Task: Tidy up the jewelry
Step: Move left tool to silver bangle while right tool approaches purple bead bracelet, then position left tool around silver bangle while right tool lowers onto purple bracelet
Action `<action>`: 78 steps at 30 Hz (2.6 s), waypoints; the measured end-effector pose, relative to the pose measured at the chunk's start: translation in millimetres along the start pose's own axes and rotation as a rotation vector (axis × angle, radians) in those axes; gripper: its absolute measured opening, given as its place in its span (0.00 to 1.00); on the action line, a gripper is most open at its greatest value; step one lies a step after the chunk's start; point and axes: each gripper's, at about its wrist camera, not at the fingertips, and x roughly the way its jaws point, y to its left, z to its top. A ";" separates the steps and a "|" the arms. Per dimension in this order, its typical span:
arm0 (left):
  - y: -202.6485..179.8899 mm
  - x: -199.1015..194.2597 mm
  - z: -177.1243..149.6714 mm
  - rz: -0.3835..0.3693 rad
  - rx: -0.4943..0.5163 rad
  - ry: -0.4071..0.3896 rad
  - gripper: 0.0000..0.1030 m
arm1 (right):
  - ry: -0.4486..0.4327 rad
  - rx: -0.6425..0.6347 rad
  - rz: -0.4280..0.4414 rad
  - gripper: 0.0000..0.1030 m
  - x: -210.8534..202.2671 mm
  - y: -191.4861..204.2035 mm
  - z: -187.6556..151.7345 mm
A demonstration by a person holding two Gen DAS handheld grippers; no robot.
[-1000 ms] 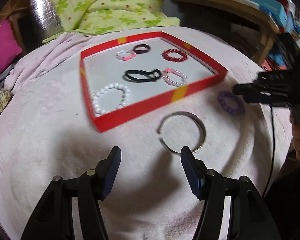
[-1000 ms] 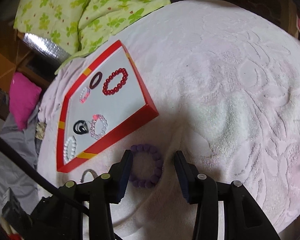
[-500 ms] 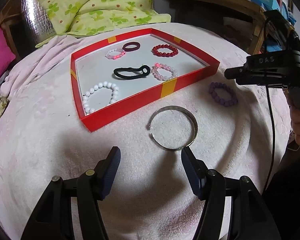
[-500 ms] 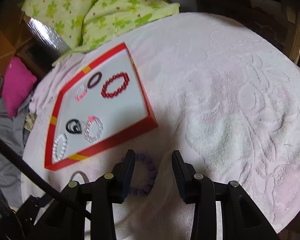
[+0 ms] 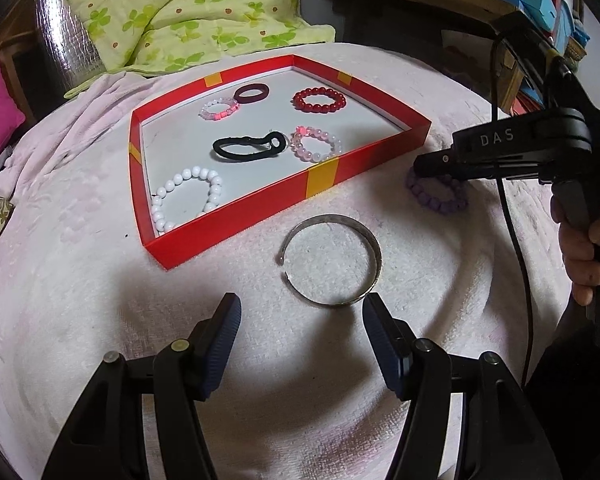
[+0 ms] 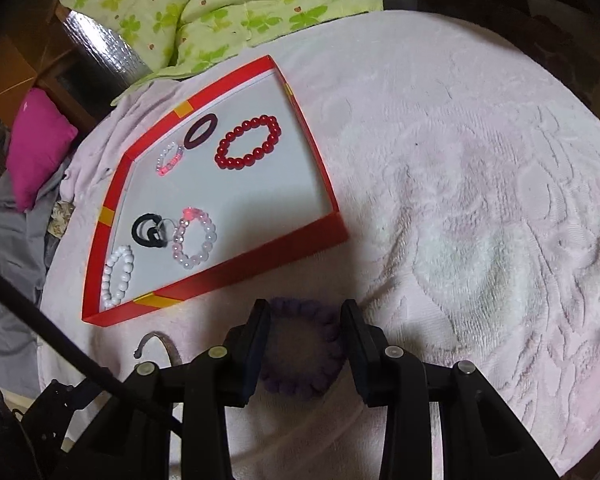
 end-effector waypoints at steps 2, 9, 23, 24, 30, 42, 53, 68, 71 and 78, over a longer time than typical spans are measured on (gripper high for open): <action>-0.6 0.0 0.6 0.000 -0.001 0.000 0.62 | -0.002 -0.008 -0.010 0.31 -0.4 0.5 -1.6; -1.2 2.6 1.6 0.014 -0.004 0.008 0.62 | 0.004 -0.067 -0.016 0.23 0.5 14.0 -8.3; -1.1 1.8 -0.4 0.048 0.009 0.000 0.62 | 0.014 -0.093 -0.070 0.24 8.9 23.9 -6.7; -0.7 1.2 -0.8 0.051 0.011 -0.001 0.62 | 0.014 -0.092 -0.073 0.24 9.0 24.3 -6.6; 2.6 -1.9 -2.8 0.065 0.013 -0.008 0.62 | 0.019 -0.088 -0.089 0.26 10.1 27.5 -5.1; 8.6 -6.1 -3.9 0.072 0.009 -0.016 0.62 | 0.047 -0.142 -0.066 0.80 24.9 59.3 -2.7; 19.0 -8.9 -0.1 0.083 -0.015 -0.031 0.62 | -0.095 -0.042 0.125 0.69 -40.7 23.3 3.4; 26.8 -8.7 0.6 0.089 -0.068 -0.035 0.62 | -0.327 0.173 0.466 1.00 -84.6 -18.7 2.6; 26.7 -9.7 3.5 0.081 -0.079 -0.041 0.62 | -0.233 0.066 0.280 0.95 -56.0 0.1 7.3; 19.1 -7.4 5.4 0.067 -0.066 -0.035 0.62 | -0.105 -0.101 0.190 0.63 -24.6 22.2 -0.2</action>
